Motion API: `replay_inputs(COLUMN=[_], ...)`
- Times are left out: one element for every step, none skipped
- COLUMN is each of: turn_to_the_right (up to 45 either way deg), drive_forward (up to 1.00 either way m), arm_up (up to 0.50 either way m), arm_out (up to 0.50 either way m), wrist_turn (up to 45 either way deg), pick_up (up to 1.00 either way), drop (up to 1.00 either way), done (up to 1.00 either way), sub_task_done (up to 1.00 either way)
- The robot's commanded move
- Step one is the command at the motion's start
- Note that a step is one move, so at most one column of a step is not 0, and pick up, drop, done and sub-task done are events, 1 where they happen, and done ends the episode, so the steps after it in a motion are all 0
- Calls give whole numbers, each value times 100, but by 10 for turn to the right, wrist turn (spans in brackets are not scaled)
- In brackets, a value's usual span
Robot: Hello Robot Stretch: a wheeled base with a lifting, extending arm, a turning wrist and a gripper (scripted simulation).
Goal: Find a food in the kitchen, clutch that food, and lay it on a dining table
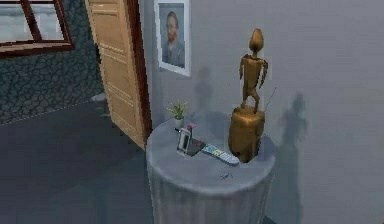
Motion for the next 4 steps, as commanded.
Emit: replay_inputs(turn_to_the_right=[450, 0, -450, -450], drive_forward=[0, 25, 0, 0], arm_up=[0, 0, 0, 0], arm_out=[0, 0, 0, 0], wrist_turn=[0, 0, 0, 0], pick_up=[0, 0, 0, 0], drop=[0, 0, 0, 0], done=[0, 0, 0, 0], sub_task_done=[0, 0, 0, 0])
